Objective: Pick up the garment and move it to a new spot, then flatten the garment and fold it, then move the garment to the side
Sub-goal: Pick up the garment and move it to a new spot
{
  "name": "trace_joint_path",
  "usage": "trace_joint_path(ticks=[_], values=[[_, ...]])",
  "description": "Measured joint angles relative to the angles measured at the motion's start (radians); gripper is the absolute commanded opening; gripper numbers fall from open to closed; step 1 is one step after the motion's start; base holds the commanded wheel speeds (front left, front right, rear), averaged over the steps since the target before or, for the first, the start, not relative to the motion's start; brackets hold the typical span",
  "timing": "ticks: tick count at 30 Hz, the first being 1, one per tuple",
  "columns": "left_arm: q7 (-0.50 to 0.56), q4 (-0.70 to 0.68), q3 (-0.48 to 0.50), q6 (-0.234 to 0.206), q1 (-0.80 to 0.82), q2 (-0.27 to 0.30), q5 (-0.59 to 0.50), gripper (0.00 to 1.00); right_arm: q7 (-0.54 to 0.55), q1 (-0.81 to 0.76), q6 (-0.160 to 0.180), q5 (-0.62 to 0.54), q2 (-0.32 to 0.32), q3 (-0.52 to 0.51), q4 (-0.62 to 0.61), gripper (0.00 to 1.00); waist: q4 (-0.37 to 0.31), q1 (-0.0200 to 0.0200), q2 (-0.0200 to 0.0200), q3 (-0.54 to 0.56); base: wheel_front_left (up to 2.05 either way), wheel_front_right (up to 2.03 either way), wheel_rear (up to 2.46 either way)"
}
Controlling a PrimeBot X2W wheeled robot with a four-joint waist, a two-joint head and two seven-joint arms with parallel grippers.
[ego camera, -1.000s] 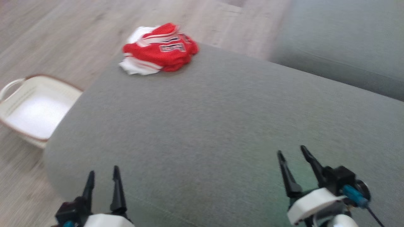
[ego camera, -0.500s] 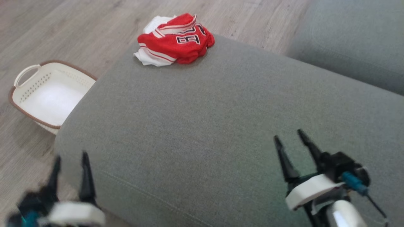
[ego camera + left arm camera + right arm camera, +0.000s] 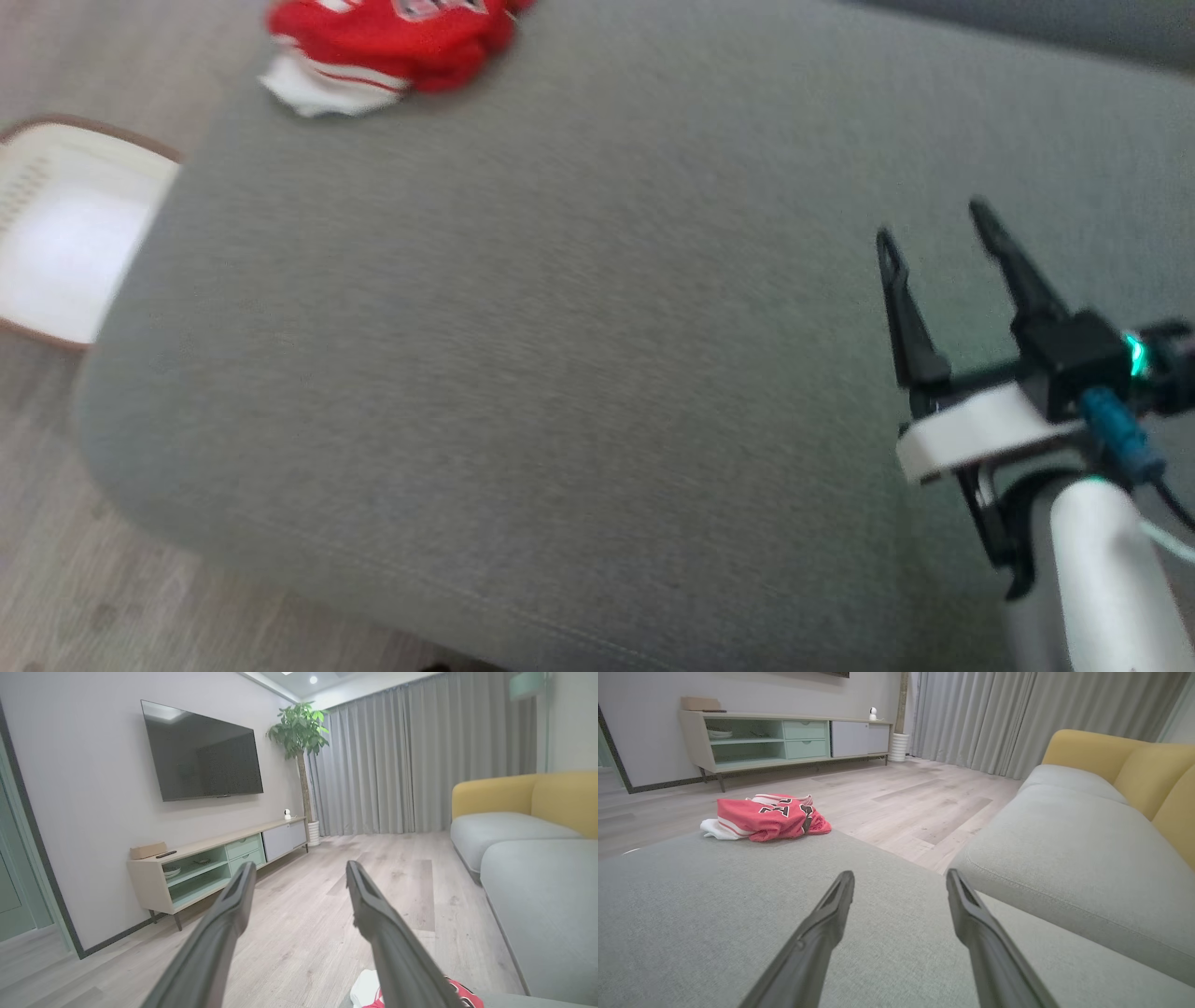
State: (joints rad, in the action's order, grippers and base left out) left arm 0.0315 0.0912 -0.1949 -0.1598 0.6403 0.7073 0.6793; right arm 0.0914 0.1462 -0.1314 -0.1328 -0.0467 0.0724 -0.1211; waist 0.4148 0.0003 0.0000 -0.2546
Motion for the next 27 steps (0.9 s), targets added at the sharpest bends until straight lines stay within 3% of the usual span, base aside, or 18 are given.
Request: trace_joint_path(ticks=[2,7,12,18,25,26,27], values=[[0.032,0.073,0.0,0.021,0.092,0.022,0.0,1.0,0.026,0.025,0.0,-0.016,-0.001,0.006,-0.042,1.0,-0.03,0.0001,0.0,-0.042,0.0,0.0,0.0],[0.091,0.272,-0.015,0.049,0.26,0.013,0.01,1.0,0.094,0.048,0.0,-0.041,-0.002,0.035,-0.153,1.0,-0.101,0.0001,0.0,-0.152,0.0,0.0,0.0],[0.098,0.432,-0.031,0.064,0.344,-0.048,0.027,1.0,0.131,0.083,0.0,-0.071,-0.002,0.044,-0.242,1.0,-0.146,0.0001,0.0,-0.246,0.0,0.0,0.0],[0.084,0.628,-0.075,0.108,0.423,-0.163,0.031,1.0,0.157,0.091,0.0,-0.095,-0.006,0.027,-0.298,1.0,-0.19,0.0001,-0.0001,-0.377,0.0,0.0,0.0],[0.163,0.841,-0.077,0.108,0.471,-0.203,0.072,1.0,0.164,0.09,0.0,-0.114,-0.006,0.014,-0.333,1.0,-0.217,-0.0001,-0.0001,-0.471,0.0,0.0,0.0],[0.17,0.872,-0.076,0.125,0.487,-0.214,0.081,1.0,0.164,0.09,0.0,-0.114,-0.006,0.014,-0.333,1.0,-0.221,-0.0001,-0.0001,-0.479,0.0,0.0,0.0],[0.17,0.882,-0.068,0.133,0.494,-0.216,0.09,0.66,0.164,0.09,0.0,-0.114,-0.006,0.014,-0.333,1.0,-0.222,-0.0001,-0.0001,-0.48,0.0,0.0,0.0]])
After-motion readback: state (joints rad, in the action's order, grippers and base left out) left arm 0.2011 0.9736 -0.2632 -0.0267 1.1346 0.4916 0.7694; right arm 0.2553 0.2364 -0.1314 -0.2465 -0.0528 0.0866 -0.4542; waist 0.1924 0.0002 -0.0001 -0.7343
